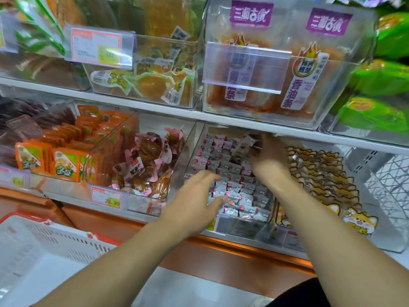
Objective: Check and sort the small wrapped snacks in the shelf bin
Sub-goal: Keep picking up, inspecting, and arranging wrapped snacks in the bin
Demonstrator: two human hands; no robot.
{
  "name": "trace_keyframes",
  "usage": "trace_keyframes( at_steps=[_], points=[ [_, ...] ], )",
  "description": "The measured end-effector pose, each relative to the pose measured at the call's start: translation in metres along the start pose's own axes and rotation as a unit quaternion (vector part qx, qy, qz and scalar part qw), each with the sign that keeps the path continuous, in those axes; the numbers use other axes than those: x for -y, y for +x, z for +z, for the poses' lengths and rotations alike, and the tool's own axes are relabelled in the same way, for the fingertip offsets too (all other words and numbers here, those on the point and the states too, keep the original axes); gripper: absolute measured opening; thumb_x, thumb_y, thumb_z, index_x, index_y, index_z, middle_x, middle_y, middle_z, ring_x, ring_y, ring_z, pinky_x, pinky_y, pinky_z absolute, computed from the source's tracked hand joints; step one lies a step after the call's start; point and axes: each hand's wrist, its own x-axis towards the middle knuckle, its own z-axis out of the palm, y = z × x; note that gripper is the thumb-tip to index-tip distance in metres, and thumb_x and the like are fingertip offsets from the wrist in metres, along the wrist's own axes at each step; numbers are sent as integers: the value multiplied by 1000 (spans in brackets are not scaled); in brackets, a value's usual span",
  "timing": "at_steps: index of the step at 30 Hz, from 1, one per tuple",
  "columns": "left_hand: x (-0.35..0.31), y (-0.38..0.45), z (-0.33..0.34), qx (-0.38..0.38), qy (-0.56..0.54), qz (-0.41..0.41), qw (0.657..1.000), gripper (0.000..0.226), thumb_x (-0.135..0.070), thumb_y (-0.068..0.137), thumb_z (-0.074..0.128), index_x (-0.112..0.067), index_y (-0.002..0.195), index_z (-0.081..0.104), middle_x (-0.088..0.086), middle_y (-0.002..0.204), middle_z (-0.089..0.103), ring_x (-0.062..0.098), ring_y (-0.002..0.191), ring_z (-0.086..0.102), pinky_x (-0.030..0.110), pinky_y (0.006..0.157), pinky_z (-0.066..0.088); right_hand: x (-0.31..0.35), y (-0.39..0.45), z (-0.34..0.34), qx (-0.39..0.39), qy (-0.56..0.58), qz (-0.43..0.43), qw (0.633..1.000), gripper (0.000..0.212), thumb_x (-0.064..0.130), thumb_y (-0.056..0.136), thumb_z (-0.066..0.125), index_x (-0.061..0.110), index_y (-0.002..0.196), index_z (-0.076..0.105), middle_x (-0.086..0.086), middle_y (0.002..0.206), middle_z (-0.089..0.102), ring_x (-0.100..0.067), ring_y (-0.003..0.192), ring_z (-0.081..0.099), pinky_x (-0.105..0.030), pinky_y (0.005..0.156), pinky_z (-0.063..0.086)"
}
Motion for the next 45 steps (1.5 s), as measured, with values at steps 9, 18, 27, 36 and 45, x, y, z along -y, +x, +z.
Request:
trace_keyframes(
  at_steps=[9,18,27,36,45],
  points=[
    [-4,9,13,40,121,10,992,62,-64,98,43,-24,145,45,-2,147,43,21,142,29,41,124,12,3,7,15,153,-195,-38,968,30,8,98,57,28,114,72,-3,136,63,-24,113,64,-43,101,52],
    [0,11,15,27,107,18,994,65,-66,96,43,-24,145,45,0,150,41,20,143,27,39,124,13,-6,18,11,105,-417,-58,901,28,15,95,58,26,117,71,0,110,73,-25,116,60,-50,117,23],
    [0,1,1,-5,20,17,1000,57,-57,96,54,-27,145,47,-8,149,43,7,139,30,21,110,24,-5,10,2,-30,-156,36,987,14,15,100,46,11,101,60,-13,102,68,-36,101,66,-49,95,51],
    [0,-14,-36,-65,-378,-166,909,45,-38,83,77,-23,123,62,-10,111,73,1,94,71,21,80,58,34,-68,-22,60,591,287,751,20,1,102,46,-1,119,58,-16,103,76,-25,94,75,-35,78,62],
    [19,-33,-60,-40,-500,-179,846,37,-31,82,75,-9,111,75,17,103,77,28,93,74,24,77,58,43,-91,-17,184,622,321,690,30,-2,100,51,-8,129,54,-26,109,73,-40,101,72,-39,71,63]
  ],
)
